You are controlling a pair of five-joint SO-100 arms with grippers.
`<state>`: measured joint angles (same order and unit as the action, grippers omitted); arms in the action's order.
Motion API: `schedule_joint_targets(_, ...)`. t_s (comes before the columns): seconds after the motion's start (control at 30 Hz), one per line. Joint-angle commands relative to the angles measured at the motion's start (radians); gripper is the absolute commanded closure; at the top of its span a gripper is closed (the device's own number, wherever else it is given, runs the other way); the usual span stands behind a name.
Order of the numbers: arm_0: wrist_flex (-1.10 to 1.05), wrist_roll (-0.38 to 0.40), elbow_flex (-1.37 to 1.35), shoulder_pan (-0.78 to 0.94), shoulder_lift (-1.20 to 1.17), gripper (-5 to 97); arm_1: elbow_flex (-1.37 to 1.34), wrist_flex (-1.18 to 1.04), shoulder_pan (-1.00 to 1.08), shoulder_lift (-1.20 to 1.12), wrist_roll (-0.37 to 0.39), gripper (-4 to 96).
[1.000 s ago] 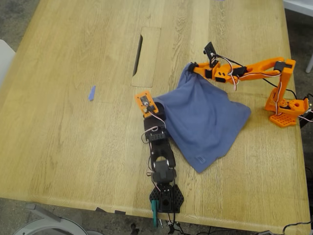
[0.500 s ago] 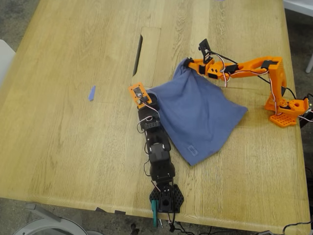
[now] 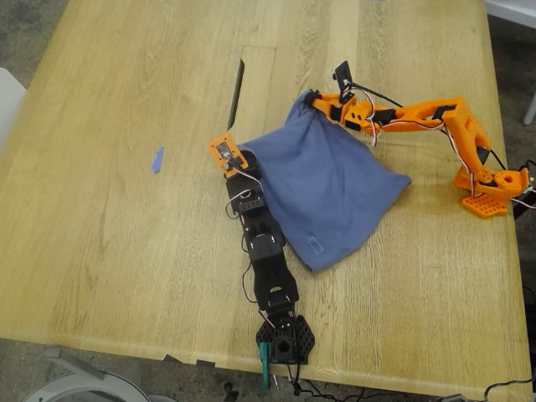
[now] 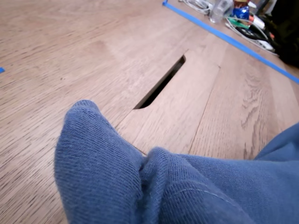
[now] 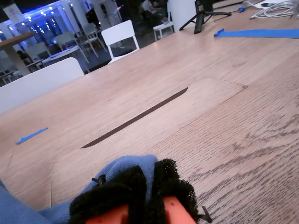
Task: Fold a T-shirt
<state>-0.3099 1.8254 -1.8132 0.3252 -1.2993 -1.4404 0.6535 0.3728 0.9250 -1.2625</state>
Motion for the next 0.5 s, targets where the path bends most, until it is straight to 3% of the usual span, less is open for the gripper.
schedule_joint_targets(0.0,-0.058,0.000,0.169,0.043,-0.031,92,0.077,0.040,0.015,0.003,0.006,91.2)
schedule_joint_targets(0.3,-0.071,-0.011,0.215,0.064,-0.003,92,0.210,0.060,0.029,-0.077,0.008,91.2)
schedule_joint_targets(0.47,0.031,-0.023,0.295,0.072,-0.005,92,0.213,0.083,0.034,-0.087,0.002,91.2)
